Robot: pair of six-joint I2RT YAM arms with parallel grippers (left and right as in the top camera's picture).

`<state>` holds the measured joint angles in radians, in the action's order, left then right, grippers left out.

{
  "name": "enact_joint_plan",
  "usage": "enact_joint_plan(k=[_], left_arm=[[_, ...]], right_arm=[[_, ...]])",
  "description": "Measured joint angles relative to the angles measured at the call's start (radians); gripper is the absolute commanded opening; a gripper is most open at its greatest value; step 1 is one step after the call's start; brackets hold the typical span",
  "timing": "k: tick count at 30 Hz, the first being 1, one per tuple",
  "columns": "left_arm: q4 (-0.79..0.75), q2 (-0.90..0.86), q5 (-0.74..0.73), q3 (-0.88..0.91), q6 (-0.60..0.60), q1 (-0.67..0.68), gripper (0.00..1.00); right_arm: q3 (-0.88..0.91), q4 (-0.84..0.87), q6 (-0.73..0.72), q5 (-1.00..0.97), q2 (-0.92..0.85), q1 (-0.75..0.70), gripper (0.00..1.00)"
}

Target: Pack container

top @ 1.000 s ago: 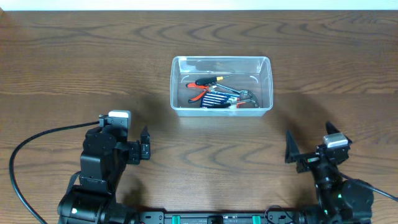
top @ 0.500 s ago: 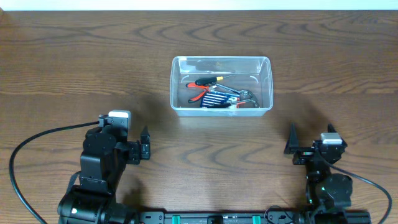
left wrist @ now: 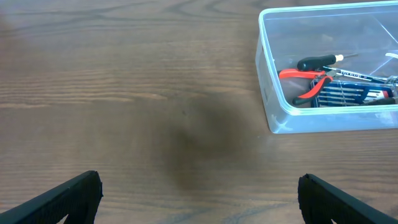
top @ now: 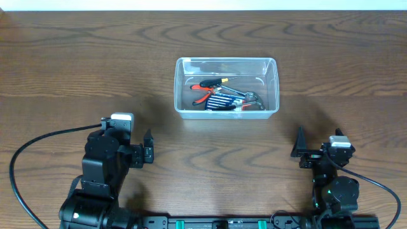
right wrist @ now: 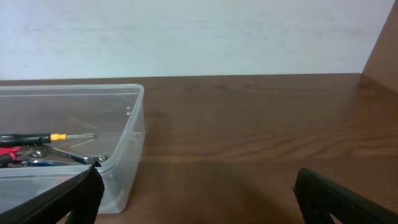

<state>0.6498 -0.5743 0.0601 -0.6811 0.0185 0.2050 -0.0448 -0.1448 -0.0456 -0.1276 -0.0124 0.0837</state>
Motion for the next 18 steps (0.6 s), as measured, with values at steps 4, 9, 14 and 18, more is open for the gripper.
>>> enact_joint_plan(k=[4,9,14,18], left_arm=[[0.0,0.0,0.0,0.0,0.0,0.0,0.98],[0.0,0.0,0.0,0.0,0.0,0.0,0.98],[0.0,0.0,0.0,0.0,0.0,0.0,0.98],[0.018,0.019,0.0,0.0,0.0,-0.003,0.98]], right_arm=[[0.0,0.0,0.0,-0.001,0.0,0.0,0.99],[0.0,0.0,0.0,-0.001,0.0,0.0,0.99],[0.0,0.0,0.0,-0.001,0.0,0.0,0.99],[0.0,0.0,0.0,-0.001,0.0,0.0,0.99]])
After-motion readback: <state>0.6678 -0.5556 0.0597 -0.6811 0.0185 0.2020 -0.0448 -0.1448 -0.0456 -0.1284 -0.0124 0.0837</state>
